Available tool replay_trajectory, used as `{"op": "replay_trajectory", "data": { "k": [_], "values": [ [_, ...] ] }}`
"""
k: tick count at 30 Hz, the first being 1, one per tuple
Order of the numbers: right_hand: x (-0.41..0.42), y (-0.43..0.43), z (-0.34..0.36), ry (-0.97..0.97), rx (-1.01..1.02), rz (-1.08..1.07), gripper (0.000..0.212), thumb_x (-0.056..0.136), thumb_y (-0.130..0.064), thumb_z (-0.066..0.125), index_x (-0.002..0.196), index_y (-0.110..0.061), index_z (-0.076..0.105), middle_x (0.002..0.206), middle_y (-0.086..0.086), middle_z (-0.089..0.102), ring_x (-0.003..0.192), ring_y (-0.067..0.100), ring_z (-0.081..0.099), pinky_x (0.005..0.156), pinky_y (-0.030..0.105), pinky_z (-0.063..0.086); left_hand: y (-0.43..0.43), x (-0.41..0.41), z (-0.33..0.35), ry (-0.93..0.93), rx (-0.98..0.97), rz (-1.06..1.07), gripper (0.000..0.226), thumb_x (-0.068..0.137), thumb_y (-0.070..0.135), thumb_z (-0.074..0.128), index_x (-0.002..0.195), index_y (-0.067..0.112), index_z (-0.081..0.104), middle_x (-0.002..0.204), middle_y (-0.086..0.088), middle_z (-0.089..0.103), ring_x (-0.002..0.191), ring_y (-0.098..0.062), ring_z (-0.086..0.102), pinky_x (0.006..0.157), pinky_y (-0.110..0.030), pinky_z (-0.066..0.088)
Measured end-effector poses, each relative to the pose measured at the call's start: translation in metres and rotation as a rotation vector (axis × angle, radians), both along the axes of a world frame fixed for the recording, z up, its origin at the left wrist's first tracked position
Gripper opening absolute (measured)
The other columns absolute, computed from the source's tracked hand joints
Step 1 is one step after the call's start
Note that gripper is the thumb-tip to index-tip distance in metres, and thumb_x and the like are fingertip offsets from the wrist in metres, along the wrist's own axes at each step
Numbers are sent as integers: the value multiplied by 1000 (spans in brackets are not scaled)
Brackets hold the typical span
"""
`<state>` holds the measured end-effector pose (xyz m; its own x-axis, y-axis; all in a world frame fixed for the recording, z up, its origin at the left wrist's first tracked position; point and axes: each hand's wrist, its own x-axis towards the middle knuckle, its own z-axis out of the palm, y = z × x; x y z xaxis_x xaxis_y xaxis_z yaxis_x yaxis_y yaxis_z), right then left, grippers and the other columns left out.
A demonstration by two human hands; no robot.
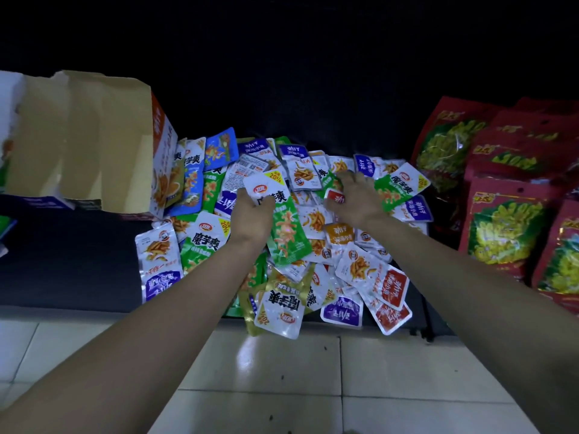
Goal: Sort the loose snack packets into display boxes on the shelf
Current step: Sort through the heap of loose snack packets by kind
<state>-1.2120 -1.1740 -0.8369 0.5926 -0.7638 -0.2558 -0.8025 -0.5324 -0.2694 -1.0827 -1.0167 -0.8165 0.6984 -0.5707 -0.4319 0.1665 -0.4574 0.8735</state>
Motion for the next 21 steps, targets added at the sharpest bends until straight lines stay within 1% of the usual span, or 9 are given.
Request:
{"op": "replay_trajectory", "data": {
  "k": [1,3,5,8,10,12,14,18,21],
  "values": [
    [2,1,0,17,-14,5,72,90,-45,60,149,-18,28,145,11,33,133,33,30,106,44,37,1,3,-1,-4,24,-30,70,99,22,54,155,8,15,127,-2,56,120,-24,51,102,-35,43],
    [4,1,0,24,16,-35,75,84,-44,67,146,-20,31,138,11,35,130,32,34,102,41,40,2,8,-4,-20,75,-73,76,92,18,64,153,7,19,148,-13,42,135,-30,42,110,-44,38],
    [5,0,1,7,14,-62,72,83,-52,66,141,-21,35,133,10,37,128,30,37,99,40,41,4,9,-6,-19,104,-79,80,90,13,68,153,6,18,152,-14,38,137,-32,39,111,-46,38],
    [9,0,1,39,-38,-6,81,84,-66,57,145,-20,34,143,9,35,133,30,31,103,42,38,6,10,-8,-33,94,-80,81,87,11,71,151,5,22,150,-15,41,136,-32,41,110,-47,40],
    [11,1,2,170,-89,73,90,80,-66,61,148,-17,31,146,9,33,135,30,31,104,43,37,7,9,-8,-36,106,-79,81,87,12,71,151,4,22,149,-16,41,135,-33,42,109,-48,40],
    [10,0,2,194,-138,96,89,78,-62,66,146,-14,36,143,10,38,132,29,36,104,40,39,7,10,-5,-37,121,-74,79,88,13,70,151,3,21,149,-16,41,135,-33,42,109,-48,40],
    [5,-1,5,92,-166,71,83,80,-58,65,144,-11,41,137,12,46,129,30,40,103,38,40,5,9,-4,-48,131,-88,79,92,14,65,152,3,16,153,-16,36,138,-32,38,112,-46,37],
    [-12,0,12,-280,-63,35,78,84,-46,67,147,-11,37,122,9,48,120,31,44,104,41,38,5,5,3,-45,114,-118,77,100,17,53,155,5,1,162,-11,15,147,-27,20,116,-37,24],
    [-14,10,27,-454,16,135,81,83,-49,69,149,-17,34,125,4,46,122,26,43,105,42,38,0,-4,12,100,76,-85,66,104,29,44,156,14,7,162,-8,17,146,-30,24,118,-46,25]
  ]
}}
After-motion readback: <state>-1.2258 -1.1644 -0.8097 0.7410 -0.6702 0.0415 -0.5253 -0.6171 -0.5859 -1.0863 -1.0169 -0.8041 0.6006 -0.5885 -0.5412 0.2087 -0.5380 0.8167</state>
